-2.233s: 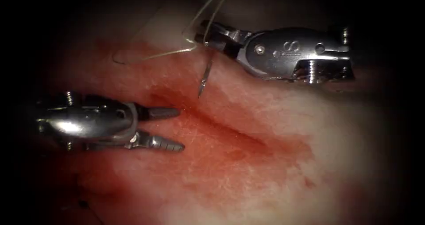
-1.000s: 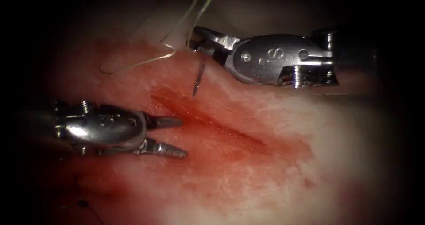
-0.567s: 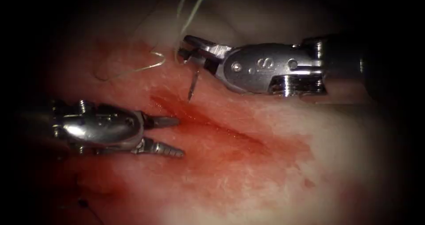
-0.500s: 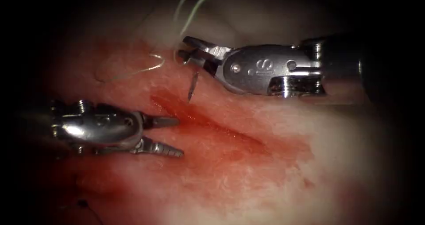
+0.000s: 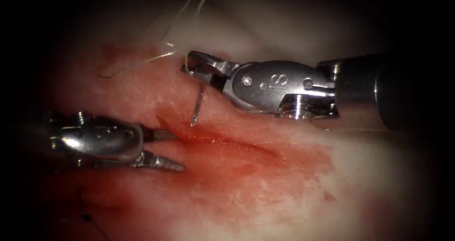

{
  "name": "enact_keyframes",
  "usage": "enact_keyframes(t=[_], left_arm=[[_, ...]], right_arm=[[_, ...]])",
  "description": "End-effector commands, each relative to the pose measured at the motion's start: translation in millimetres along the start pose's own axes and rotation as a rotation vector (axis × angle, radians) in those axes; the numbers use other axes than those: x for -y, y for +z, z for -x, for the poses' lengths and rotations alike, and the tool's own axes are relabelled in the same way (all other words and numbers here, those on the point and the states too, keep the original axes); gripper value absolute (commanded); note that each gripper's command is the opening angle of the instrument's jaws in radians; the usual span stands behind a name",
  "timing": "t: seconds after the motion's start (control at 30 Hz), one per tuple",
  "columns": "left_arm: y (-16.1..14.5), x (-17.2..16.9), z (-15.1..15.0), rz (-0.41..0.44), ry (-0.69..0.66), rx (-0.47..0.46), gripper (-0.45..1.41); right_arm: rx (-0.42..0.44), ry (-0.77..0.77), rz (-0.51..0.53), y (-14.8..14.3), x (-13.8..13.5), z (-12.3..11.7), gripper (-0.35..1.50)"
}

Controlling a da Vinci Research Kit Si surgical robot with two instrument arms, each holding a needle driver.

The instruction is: Wound Closure

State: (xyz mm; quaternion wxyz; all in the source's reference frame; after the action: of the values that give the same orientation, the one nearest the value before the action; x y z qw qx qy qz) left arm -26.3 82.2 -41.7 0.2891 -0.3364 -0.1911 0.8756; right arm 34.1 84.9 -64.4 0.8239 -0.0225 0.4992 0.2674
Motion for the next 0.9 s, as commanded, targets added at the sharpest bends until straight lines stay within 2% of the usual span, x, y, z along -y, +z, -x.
enact_keyframes(t=[0.03, 0.33, 0.5, 0.57, 0.6, 0.7, 0.9], left_arm=[[0.8, -0.2, 0.3, 0.003, -0.004, -0.001, 0.59], [0.9, -0.1, 0.2, 0.003, -0.003, 0.002, 0.59], [1.1, 0.0, 0.0, 0.005, -0.005, 0.002, 0.59], [1.3, 0.0, -0.4, 0.004, -0.008, 0.002, 0.59], [1.6, 0.1, -0.9, 0.009, -0.028, 0.002, 0.59], [1.9, -0.2, -1.2, 0.02, -0.044, 0.015, 0.59], [1.0, 0.0, -2.0, 0.034, -0.052, 0.022, 0.59]], right_arm=[[0.0, 0.011, -0.003, 0.9, 0.3, 0.1, -0.35], [0.07, 0.088, -0.015, 1.4, 0.7, 1.0, -0.35], [0.046, 0.116, -0.008, 1.1, -0.5, 0.9, -0.35], [0.048, 0.049, 0.0, 1.0, -0.8, 0.7, -0.35], [0.046, -0.057, 0.013, 0.9, -0.7, 0.6, -0.35], [0.045, -0.145, 0.009, 1.4, 0.1, 1.0, -0.35], [0.077, -0.157, -0.023, 2.3, 1.7, 1.5, -0.35]])
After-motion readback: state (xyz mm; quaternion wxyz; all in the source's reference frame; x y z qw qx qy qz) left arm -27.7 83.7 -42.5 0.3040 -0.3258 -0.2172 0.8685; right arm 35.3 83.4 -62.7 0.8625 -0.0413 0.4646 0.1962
